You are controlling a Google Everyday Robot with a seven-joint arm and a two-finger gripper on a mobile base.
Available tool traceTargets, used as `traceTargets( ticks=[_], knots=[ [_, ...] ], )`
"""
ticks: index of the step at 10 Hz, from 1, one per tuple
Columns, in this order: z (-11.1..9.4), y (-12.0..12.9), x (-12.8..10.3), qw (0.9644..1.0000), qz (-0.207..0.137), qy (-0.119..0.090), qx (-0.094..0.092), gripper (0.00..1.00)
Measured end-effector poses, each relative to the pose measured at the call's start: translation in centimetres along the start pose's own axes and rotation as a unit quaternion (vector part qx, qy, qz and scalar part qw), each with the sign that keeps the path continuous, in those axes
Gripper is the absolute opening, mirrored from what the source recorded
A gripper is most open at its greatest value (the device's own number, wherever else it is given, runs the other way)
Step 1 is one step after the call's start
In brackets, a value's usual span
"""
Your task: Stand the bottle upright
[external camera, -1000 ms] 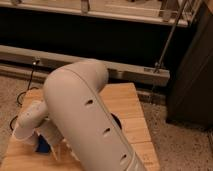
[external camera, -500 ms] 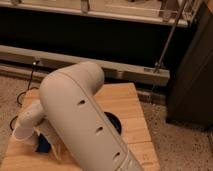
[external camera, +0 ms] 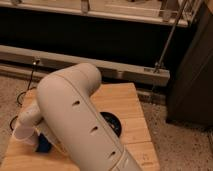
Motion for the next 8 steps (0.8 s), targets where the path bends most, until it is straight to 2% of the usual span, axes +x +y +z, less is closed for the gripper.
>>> traceTargets(
  ticks=[3, 8],
  knots=[
    [-0.4, 0.0, -0.3, 1.0, -0.004, -0.002, 0.004, 0.45],
    [-1.4, -0.7, -0.9, 0.9995, 0.007, -0.03, -0.002, 0.45]
  ],
)
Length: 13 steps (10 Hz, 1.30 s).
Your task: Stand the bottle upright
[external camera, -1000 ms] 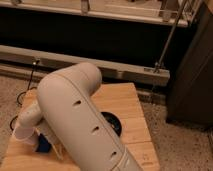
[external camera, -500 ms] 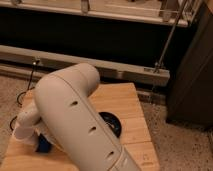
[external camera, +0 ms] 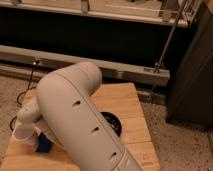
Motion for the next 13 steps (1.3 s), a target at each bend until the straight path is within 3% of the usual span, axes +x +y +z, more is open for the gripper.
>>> traceTargets(
  ticks=[13],
  knots=[
    [-0.71, -0.33, -0.34, 0.9997, -0.003, -0.019, -0.016, 0.45]
  ],
)
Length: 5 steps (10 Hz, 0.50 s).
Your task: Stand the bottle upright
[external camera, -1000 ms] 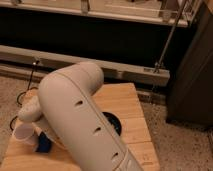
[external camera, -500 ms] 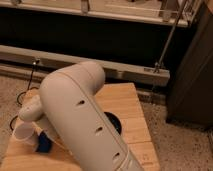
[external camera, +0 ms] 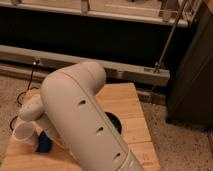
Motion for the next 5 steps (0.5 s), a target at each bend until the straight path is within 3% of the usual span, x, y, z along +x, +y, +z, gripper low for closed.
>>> traceTargets(
  ticks=[2, 5],
  knots=[
    [-0.65, -0.42, -0.27, 0.9999, 0.009, -0.013, -0.005, 0.45],
    [-0.67, -0.87, -0.14, 0.9998, 0.013, -0.014, -0.009, 0.45]
  ],
)
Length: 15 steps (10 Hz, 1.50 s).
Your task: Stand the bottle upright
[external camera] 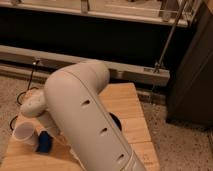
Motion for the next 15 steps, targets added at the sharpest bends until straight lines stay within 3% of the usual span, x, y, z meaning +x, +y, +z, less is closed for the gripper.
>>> traceTargets(
  ticks=[3, 5, 8, 12, 15],
  knots=[
    [0.4, -0.1, 0.2, 1.0, -0.004, 0.009, -0.001, 0.42],
    [0.6, -0.1, 0.2, 0.9999, -0.006, 0.013, 0.0, 0.23],
    [0.3, -0.3, 0.0, 1.0, -0.005, 0.007, 0.003, 0.18],
    [-1.1, -0.9, -0.3, 0.9997, 0.007, -0.021, 0.003, 0.18],
    [-3.2, -1.4, -0.9, 0.9982, 0.011, -0.059, -0.003, 0.18]
  ],
)
